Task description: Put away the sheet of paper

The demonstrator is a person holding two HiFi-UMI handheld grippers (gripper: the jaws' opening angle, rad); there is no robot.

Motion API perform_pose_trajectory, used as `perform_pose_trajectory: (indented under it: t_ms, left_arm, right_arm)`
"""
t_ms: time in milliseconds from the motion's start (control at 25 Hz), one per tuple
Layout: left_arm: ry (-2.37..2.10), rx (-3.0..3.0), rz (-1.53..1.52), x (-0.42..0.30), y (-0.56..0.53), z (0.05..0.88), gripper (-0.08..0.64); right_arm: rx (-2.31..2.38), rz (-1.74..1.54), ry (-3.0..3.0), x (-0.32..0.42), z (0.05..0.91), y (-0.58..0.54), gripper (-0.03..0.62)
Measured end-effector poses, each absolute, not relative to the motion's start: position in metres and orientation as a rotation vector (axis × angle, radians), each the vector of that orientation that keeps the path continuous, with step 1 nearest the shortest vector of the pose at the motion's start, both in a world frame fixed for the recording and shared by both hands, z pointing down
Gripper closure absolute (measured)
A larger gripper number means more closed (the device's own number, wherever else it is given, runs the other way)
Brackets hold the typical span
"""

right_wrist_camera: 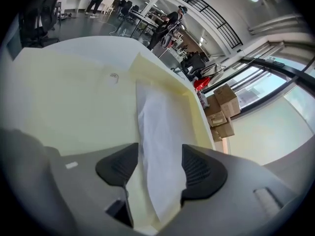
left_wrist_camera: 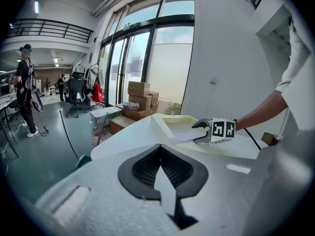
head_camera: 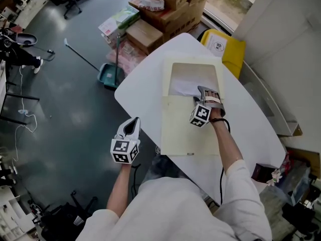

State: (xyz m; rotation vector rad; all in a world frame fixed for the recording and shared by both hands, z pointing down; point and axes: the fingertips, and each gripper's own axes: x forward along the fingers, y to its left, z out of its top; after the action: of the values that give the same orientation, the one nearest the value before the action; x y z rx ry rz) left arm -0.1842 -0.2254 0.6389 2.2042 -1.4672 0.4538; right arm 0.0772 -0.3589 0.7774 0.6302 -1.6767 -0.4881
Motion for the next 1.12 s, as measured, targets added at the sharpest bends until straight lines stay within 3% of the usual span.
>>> perform_pose_trajectory:
  t_ms: [240, 600, 760, 1120]
  left_arm:
    - [-1.452, 2.234, 0.444, -0.177, -0.226, 0.633, 0.554]
    - [-1.393, 2.303, 0.430, -0.150, -0.221, 0.623, 0.554]
    - [-1.365, 2.337, 0.422, -0.135, -0.218, 0.619, 0.554]
    - [-1.327, 2.409, 0.405, -0.109, -0.207, 0.603, 0.554]
  right_arm:
    - [0.699, -0.446, -1.708, 0.081, 0.769, -0.342, 0.332]
    - [0.911, -0.382, -1.757, 0.095, 0.739, -0.308, 0.531]
    - [0.966, -0.363, -1.765, 0.102, 0.730, -0.290, 0.591]
    - [1.220, -0.134, -1.868, 0.118, 0.694, -0.255, 0.592]
